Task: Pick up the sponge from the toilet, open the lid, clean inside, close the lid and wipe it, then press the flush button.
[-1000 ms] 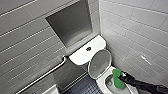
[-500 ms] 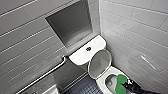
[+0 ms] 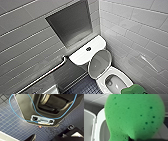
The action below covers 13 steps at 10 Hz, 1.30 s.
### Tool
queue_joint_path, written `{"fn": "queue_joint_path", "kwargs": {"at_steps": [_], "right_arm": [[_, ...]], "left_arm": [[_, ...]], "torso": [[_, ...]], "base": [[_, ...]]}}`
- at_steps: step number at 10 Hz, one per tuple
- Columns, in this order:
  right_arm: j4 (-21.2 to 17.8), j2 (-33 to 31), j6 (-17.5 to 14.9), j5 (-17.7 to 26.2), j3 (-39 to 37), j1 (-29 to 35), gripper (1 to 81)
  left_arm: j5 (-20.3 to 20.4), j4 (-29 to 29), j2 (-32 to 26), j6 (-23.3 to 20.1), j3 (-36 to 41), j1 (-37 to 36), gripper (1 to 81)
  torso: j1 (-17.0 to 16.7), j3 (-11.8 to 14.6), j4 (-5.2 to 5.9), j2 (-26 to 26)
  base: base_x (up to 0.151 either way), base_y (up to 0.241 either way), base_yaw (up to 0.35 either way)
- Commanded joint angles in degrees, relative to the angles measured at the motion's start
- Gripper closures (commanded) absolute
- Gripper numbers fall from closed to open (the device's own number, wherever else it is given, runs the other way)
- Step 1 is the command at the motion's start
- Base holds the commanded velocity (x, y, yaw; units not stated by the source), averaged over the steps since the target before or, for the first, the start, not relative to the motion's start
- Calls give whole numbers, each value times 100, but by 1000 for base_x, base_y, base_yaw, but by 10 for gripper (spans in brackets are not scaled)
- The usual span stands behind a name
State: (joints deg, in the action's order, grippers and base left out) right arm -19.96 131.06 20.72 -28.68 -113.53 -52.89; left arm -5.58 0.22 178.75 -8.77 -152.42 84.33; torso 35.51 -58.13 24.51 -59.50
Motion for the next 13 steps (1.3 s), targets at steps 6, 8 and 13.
{"fn": "queue_joint_path", "kwargs": {"at_steps": [6,8,13], "right_arm": [[-254,-323,-104,-234,913,-1062,811],[-228,-640,-402,-383,1651,-1009,811],[-263,-956,-999,-19,2548,-141,811]], "left_arm": [[-532,13,-41,-55,-34,184,10],[-523,13,-50,-55,-34,176,10],[-408,22,-58,-64,-34,176,10]], "torso": [[-2,0,2,-2],[0,0,2,-2],[0,0,2,-2]], "base": [[0,0,0],[0,0,0],[0,0,0]]}}
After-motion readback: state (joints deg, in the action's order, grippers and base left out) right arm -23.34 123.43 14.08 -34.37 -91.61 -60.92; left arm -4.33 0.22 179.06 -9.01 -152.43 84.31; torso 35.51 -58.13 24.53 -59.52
